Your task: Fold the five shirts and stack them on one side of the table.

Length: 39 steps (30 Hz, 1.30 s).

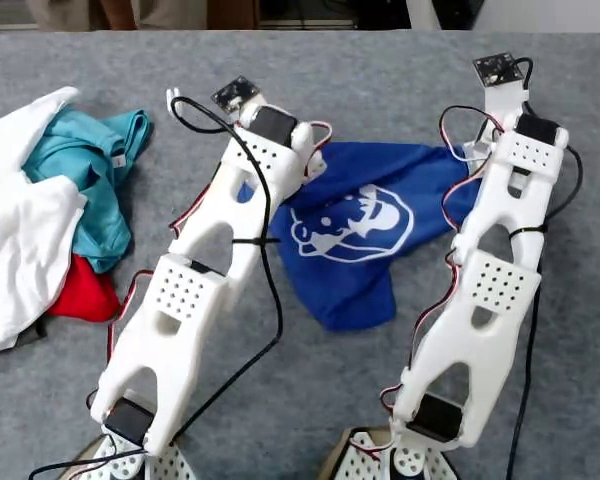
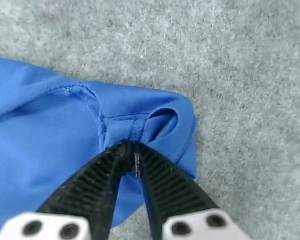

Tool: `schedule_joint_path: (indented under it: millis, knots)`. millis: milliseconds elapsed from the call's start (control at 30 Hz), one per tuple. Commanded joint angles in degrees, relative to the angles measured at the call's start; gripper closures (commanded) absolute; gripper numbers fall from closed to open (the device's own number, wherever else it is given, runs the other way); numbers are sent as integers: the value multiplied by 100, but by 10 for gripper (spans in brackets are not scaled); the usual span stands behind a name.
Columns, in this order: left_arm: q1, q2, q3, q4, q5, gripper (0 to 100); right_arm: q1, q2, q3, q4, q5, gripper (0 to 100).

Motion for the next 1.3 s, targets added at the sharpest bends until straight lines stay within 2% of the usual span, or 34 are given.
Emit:
schedule_joint_path:
  millis: [0, 233, 333, 400, 700, 1000, 1267]
  knots:
    - [-105, 286, -281, -176, -53, 982, 4, -40, -259, -141, -9, 995]
    - [-62, 435, -659, 149, -35, 977, 4, -40, -259, -141, -9, 995]
    - [-44, 479, -1477, 668, -9, 907, 4, -40, -259, -141, -9, 995]
    - [-44, 488, -1705, 703, 0, 865, -4, -40, -259, -141, -9, 995]
    - [167, 435, -1644, 712, -35, 884, -4, -40, -259, -141, -9, 995]
    - [334, 435, -607, 712, -35, 882, -4, -40, -259, -149, 0, 995]
    - [325, 453, -545, 703, -35, 882, -4, -40, -259, -149, 0, 995]
